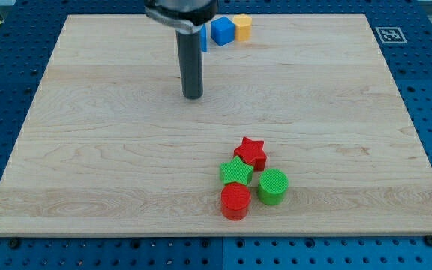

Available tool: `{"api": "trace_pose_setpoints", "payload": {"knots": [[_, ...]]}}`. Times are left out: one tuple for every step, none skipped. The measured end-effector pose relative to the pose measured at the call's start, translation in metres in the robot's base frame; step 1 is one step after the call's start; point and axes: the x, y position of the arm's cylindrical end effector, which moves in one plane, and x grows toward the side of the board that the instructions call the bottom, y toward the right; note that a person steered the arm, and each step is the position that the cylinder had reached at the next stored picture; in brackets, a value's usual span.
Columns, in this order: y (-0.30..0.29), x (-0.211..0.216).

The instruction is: Place the red star into the blue blocks at the bottom side

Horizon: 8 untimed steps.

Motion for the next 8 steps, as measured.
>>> {"api": "trace_pose_setpoints", "payload": {"knots": [[0.0, 0.0], [-0.001, 0.0], [-0.018, 0.012], [-0.024, 0.081], [-0.024, 0.167], [-0.019, 0.207], [0.019, 0.207], [0.06, 0.207]]}}
